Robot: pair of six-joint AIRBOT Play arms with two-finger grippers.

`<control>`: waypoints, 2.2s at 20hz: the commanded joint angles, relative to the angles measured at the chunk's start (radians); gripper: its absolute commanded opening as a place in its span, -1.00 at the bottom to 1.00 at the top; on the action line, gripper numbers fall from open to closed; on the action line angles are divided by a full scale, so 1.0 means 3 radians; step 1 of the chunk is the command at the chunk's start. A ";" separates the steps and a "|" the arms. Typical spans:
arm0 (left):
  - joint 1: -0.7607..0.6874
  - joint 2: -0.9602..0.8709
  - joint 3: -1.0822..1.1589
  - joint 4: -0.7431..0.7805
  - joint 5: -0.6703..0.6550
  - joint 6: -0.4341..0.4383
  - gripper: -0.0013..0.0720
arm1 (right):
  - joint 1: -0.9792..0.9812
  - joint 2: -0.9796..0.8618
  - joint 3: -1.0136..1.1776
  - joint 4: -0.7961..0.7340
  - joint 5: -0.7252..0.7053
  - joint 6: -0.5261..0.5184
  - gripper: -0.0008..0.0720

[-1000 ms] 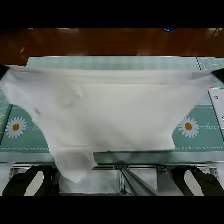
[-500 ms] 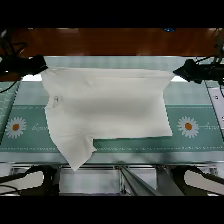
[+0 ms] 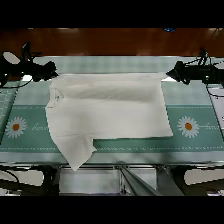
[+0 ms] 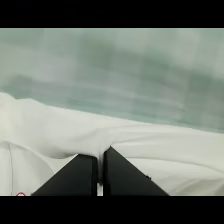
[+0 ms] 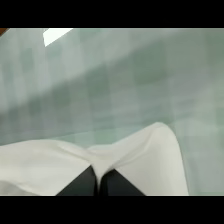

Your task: Fold the shirts.

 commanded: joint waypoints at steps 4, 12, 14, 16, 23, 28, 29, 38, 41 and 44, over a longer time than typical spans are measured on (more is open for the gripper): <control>0.0036 0.0398 -0.0350 0.0100 -0.0518 0.0249 -0.90 | -0.0001 -0.0050 0.0033 -0.0298 0.0595 0.0028 -0.90; 0.0179 0.0605 -0.0894 0.0102 -0.0581 0.0487 -0.90 | 0.0001 -0.0081 0.0032 -0.0711 0.0736 0.0234 -0.90; 0.0179 0.0596 -0.0894 0.0107 -0.0581 0.0490 -0.90 | 0.0001 -0.0134 0.0032 -0.0706 0.0765 0.0231 -0.90; 0.0179 0.0587 -0.0907 0.0167 -0.0594 0.0486 -0.90 | 0.0001 -0.0209 0.0033 -0.0703 0.0839 0.0233 -0.90; 0.0178 0.0488 -0.1061 0.0160 -0.0622 0.0486 -0.90 | 0.0001 -0.0348 0.0033 -0.0696 0.0842 0.0239 -0.90; 0.0175 0.0478 -0.1049 0.0153 -0.0727 0.0448 0.33 | -0.0003 -0.0360 0.0034 -0.0692 0.0848 0.0371 0.19; 0.0182 0.0478 -0.1019 0.0175 -0.0833 0.0449 0.42 | -0.0013 -0.0350 0.0043 -0.0694 0.0909 0.0398 0.15; 0.1358 0.1619 -0.2126 0.0098 -0.1302 0.0633 0.42 | -0.0599 0.0982 -0.0754 -0.0631 0.0936 0.0022 0.16; 0.1665 0.1981 -0.2800 0.0086 -0.1303 0.0608 0.42 | -0.0581 0.1534 -0.1512 -0.0248 0.0731 -0.0230 0.16; 0.1635 0.2043 -0.3108 -0.0192 -0.1315 0.0534 0.42 | -0.0584 0.1883 -0.1957 0.0009 0.0729 -0.0374 0.16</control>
